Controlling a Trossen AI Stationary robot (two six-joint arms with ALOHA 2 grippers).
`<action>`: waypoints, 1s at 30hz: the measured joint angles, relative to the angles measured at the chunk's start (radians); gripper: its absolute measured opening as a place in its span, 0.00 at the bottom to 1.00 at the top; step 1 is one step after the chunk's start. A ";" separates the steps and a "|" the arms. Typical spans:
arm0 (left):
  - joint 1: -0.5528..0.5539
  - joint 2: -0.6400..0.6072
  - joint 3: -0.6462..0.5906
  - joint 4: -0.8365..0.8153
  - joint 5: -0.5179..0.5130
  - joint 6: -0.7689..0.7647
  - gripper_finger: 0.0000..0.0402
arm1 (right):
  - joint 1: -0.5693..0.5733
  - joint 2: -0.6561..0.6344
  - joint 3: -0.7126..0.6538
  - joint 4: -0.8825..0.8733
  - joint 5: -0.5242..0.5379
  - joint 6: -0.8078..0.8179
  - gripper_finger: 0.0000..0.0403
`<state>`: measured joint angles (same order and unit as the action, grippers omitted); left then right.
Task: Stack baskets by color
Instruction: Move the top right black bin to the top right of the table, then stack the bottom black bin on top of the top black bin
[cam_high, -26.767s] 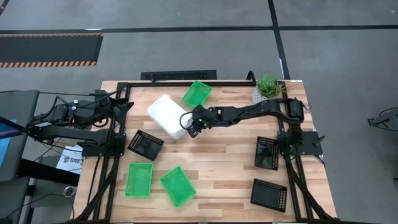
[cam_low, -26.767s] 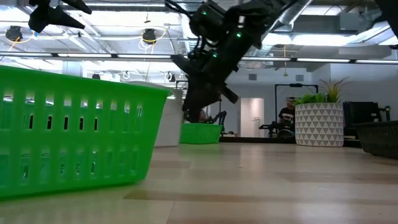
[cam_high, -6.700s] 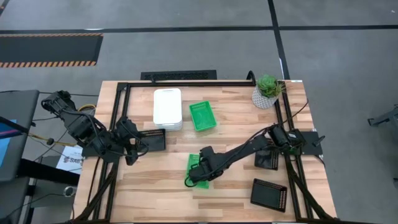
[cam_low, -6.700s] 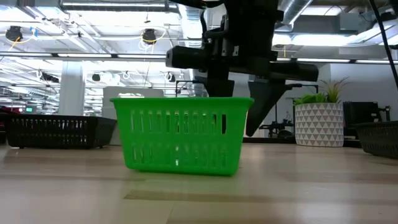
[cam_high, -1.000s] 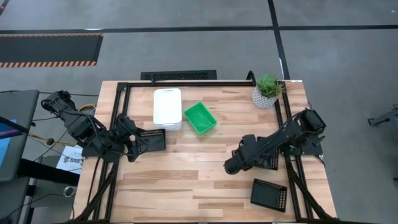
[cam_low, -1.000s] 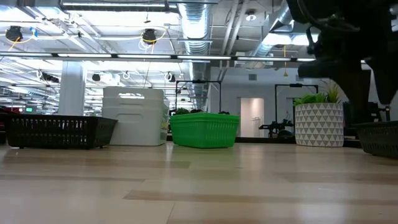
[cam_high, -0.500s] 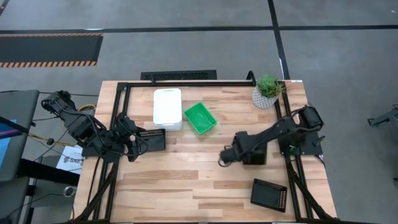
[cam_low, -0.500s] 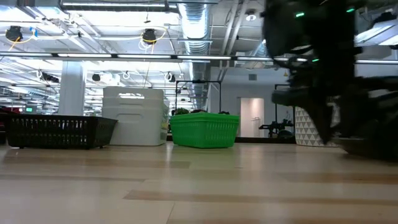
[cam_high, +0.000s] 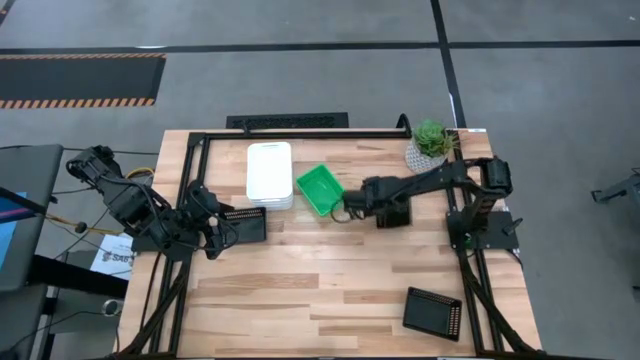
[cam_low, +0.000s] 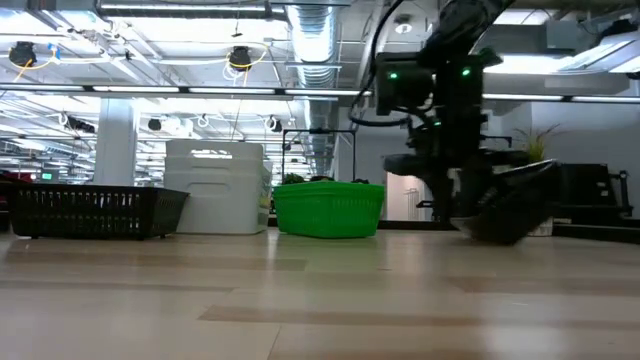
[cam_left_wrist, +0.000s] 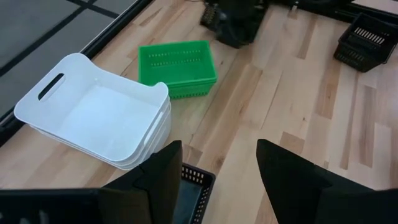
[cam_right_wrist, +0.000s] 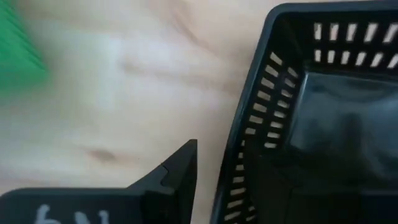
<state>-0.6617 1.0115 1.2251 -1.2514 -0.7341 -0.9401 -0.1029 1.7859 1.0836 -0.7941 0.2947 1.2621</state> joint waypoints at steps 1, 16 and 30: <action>0.000 0.000 0.000 0.000 0.000 0.000 0.49 | -0.018 0.000 0.000 0.039 0.000 -0.025 0.37; 0.000 0.000 0.000 0.000 0.000 -0.003 0.49 | -0.076 -0.025 0.039 0.134 -0.009 -0.120 0.35; 0.000 0.000 0.000 0.000 0.000 -0.010 0.49 | 0.094 -0.233 0.082 -0.147 -0.017 -0.065 0.35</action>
<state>-0.6617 1.0117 1.2247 -1.2518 -0.7338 -0.9504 -0.0085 1.5530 1.1652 -0.9409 0.2781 1.1968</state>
